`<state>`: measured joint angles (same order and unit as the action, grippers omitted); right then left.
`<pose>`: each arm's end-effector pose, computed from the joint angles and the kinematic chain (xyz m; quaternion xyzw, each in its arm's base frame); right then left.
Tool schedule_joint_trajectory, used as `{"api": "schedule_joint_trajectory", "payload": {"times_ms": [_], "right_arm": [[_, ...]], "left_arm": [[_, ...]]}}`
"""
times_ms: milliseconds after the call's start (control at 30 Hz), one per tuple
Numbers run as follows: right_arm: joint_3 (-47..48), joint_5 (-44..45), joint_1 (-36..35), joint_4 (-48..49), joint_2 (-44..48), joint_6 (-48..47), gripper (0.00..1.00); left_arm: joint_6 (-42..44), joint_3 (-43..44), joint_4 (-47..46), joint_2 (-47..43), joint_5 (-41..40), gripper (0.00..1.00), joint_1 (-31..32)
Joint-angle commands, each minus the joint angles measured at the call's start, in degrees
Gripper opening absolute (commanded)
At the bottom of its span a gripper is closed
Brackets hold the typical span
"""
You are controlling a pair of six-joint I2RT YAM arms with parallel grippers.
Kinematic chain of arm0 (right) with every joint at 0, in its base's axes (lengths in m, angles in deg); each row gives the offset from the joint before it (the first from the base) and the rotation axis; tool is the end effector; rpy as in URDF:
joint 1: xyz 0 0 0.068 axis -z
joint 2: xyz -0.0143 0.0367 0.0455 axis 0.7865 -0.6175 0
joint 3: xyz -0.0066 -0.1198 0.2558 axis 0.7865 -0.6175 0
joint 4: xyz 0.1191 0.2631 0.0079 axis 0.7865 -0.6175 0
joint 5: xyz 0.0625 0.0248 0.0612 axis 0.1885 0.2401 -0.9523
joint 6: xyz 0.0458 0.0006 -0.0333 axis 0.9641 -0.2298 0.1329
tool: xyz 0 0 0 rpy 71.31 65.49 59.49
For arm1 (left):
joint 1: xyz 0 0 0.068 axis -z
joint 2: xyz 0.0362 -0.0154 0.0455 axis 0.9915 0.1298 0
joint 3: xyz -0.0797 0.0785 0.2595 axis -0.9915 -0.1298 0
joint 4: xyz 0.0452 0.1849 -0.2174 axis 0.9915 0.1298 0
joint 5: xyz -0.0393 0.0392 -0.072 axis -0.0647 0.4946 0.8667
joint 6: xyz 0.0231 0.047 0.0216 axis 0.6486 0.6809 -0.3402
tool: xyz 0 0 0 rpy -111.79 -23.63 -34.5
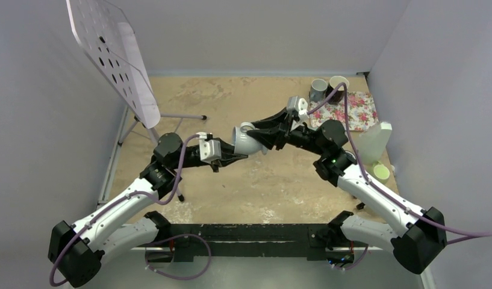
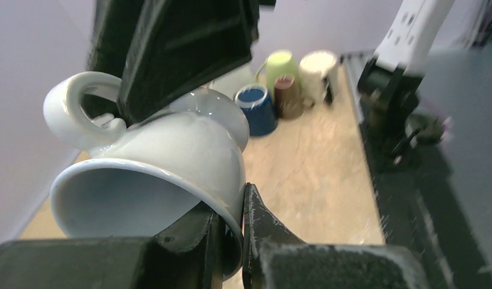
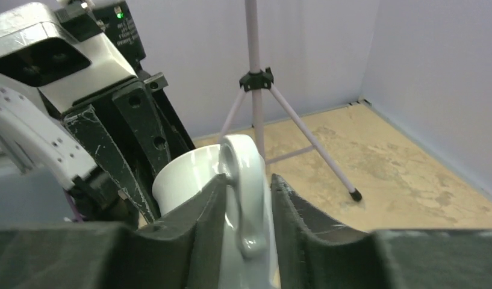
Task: Turn the mug right side up
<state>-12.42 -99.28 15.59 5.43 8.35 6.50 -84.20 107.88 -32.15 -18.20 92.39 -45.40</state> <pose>0.2013 0.1761 0.3752 -0.3488 0.4942 0.4870 0.6301 0.1713 -0.1651 0.3315 0.4828 0.4659 -0.4442 0.5937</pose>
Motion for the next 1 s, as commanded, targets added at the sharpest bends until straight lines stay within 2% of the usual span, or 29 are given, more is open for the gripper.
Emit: {"api": "schedule_joint_trajectory", "payload": {"times_ms": [0, 67, 167, 233, 300, 367, 467, 567, 700, 867, 967], "right_arm": [[6.38, 3.02, -0.72, -16.94, 0.47, -8.39, 0.49], [7.58, 6.04, -0.68, -23.81, 1.28, -9.53, 0.57], [7.81, 6.45, -0.7, -27.07, 3.1, -9.24, 0.66], [8.76, 6.95, -1.02, -28.56, 2.75, -6.64, 0.95], [12.57, 12.05, -2.93, -33.41, -0.07, -5.02, 0.99], [17.88, 21.54, -5.73, -40.55, -5.81, -2.47, 0.98], [28.49, 29.74, -9.58, -53.11, -14.7, 1.77, 0.95], [37.42, 36.9, -15.95, -64.15, -22.76, 2.0, 0.95], [41.36, 39.05, -21.24, -67.12, -27.31, 4.86, 0.94], [44.25, 43.95, -23.65, -72.81, -32.29, 7.09, 0.83], [45.63, 44.42, -25.17, -73.64, -35.07, 6.84, 0.81]], "left_arm": [[21.56, 2.42, 15.97, -1.92, -3.16, 0.0, -0.36], [37.85, 1.78, 28.1, -2.92, -2.79, 0.0, -0.45], [61.86, 1.92, 42.58, -3.05, -4.2, 0.0, -0.42], [74.52, 2.31, 48.77, -2.63, -6.43, 0.0, -0.49], [82.88, 2.65, 52.77, -2.1, -8.18, 0.0, -0.42], [87.47, 3.2, 54.72, -1.69, -9.36, 0.0, -0.43], [93.38, 4.22, 58.13, -1.15, -11.39, 0.0, -0.39], [97.13, 4.48, 59.95, -0.87, -14.43, 0.0, -0.39], [98.63, 5.1, 61.23, -0.85, -15.89, 0.0, -0.36], [98.46, 5.24, 61.46, -0.89, -15.68, 0.0, -0.34], [98.34, 5.29, 61.25, -0.75, -15.62, 0.0, -0.41]]}}
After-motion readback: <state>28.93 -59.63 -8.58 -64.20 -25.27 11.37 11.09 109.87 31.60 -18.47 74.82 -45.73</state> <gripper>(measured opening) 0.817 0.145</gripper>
